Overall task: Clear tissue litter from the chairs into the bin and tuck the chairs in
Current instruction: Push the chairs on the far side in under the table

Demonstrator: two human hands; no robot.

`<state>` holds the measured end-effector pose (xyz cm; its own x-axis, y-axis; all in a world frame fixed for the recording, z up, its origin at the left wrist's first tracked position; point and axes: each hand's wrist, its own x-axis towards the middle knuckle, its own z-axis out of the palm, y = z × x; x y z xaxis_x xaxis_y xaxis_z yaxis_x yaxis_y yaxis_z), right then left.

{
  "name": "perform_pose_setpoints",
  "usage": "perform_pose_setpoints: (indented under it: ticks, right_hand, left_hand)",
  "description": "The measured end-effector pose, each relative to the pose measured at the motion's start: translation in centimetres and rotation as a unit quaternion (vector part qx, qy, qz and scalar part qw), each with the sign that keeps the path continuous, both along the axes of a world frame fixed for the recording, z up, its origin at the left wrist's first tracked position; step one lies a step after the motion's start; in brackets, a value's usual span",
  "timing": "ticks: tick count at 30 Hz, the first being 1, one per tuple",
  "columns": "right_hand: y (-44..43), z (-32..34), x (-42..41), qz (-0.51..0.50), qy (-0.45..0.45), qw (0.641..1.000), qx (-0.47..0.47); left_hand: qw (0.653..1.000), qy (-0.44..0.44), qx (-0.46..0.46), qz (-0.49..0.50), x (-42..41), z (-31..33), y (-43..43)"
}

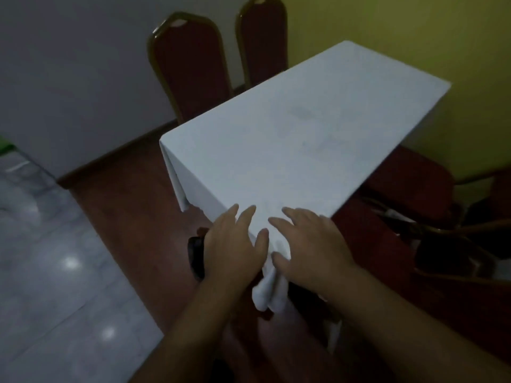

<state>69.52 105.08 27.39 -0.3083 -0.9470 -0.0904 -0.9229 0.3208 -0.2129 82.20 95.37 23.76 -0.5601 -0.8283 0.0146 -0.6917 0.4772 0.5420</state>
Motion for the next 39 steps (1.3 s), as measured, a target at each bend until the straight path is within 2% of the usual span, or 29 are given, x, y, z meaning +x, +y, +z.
perform_pose_setpoints:
  ticks: [8,13,22,26,31,35,39]
  right_hand:
    - [15.5,3.0,-7.6,-0.029,0.029,0.999,0.015]
    - [18.9,3.4,-13.8,-0.045,0.052,0.997,0.030]
    - [23.9,3.1,-24.0,-0.085,0.037,0.993,0.077]
    - [24.4,3.1,-28.0,-0.051,0.022,0.997,0.060]
    - [22.8,2.3,-33.5,0.055,0.000,0.998,0.038]
    - [23.1,2.5,-36.8,0.157,-0.011,0.987,0.036]
    - [25.3,3.3,-39.4,0.200,-0.015,0.979,0.039]
  left_hand:
    - [1.000,-0.002,0.019,-0.024,-7.6,3.1,16.3]
    - [0.999,0.001,0.005,-0.035,-12.5,3.2,19.0]
    - [0.997,-0.015,0.063,-0.039,-21.7,1.6,21.8]
    - [0.999,-0.013,0.049,-0.019,-25.2,1.6,23.5]
    - [0.999,-0.036,0.022,0.031,-30.0,1.4,26.6]
    - [0.993,-0.063,0.006,0.099,-32.8,2.3,30.4]
    - [0.985,-0.060,0.021,0.159,-34.0,4.2,33.9]
